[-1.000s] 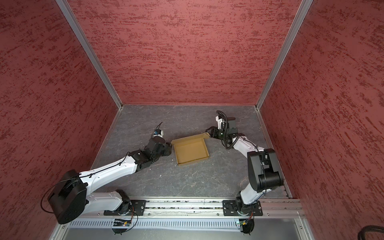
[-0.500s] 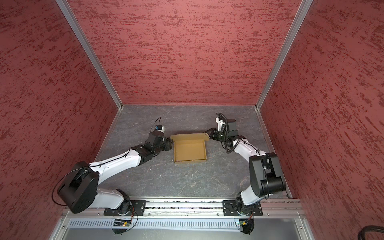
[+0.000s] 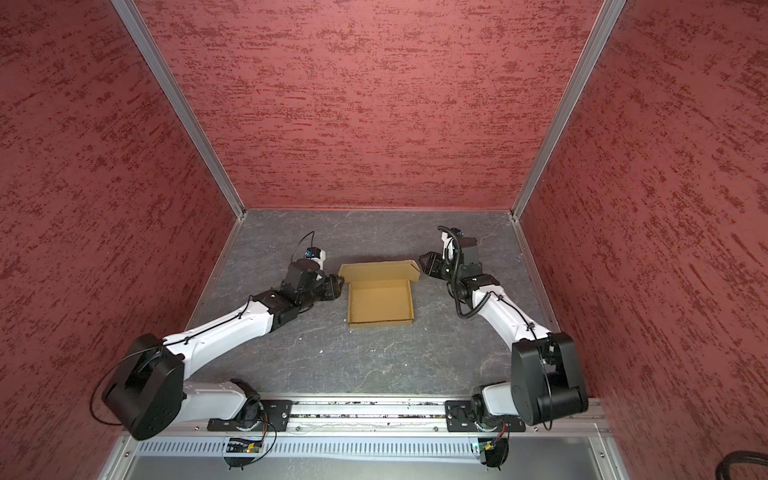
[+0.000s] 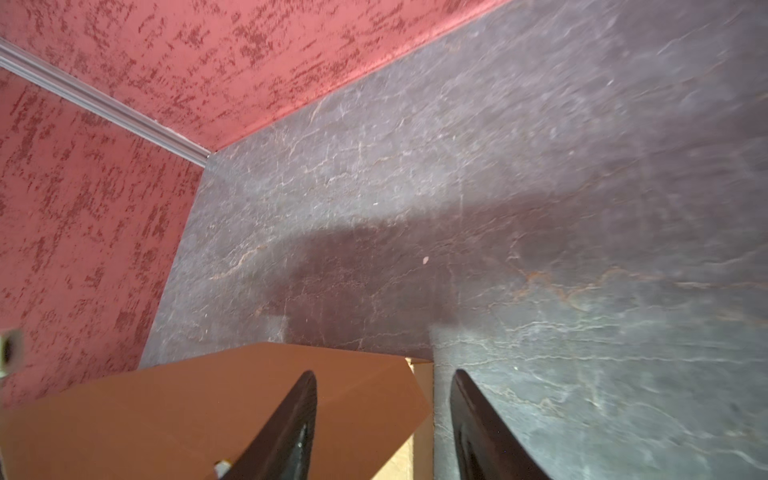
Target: Fold the paper box
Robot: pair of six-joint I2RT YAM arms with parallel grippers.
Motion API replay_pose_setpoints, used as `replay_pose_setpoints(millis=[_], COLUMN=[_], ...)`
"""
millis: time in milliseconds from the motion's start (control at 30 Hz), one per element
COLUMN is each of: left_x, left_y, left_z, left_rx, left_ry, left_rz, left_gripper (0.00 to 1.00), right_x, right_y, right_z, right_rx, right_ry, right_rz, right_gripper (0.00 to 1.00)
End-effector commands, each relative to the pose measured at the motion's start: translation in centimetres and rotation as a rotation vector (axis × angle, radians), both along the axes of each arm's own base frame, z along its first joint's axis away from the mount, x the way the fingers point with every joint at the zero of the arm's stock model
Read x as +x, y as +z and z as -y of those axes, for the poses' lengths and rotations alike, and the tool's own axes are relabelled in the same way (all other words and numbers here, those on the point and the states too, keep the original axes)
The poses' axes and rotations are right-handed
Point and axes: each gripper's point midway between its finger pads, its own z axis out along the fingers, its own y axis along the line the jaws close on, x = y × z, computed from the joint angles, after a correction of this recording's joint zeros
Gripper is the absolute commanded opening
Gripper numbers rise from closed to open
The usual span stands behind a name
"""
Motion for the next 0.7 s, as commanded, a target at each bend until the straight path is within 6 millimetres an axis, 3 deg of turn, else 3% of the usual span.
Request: replay_pose_setpoints(millis=[0, 433, 667], left_x=[-1.7, -3.3, -2.9], left_y=[-0.2, 2.3, 1.8], left_z=[-0.9, -1.1, -0.9], left_rx=[0.028, 0.102, 0.108], left_ry=[-0.049, -0.2, -0.199], left_rz=[-0.032, 0.001, -0.02], left_gripper=[0.58, 0.57, 0.56], right_x=[-0.4, -4.4, -6.3], right_y=[0.4, 0.0, -0.7], right_z=[1.2, 2.2, 1.8], right_rx=[-0.074, -0.201, -0.203], right_ry=[-0.037, 0.041, 0.09], right_rz=[-0.007, 0.028, 0.042], right_gripper=[0.53, 0.52, 0.52])
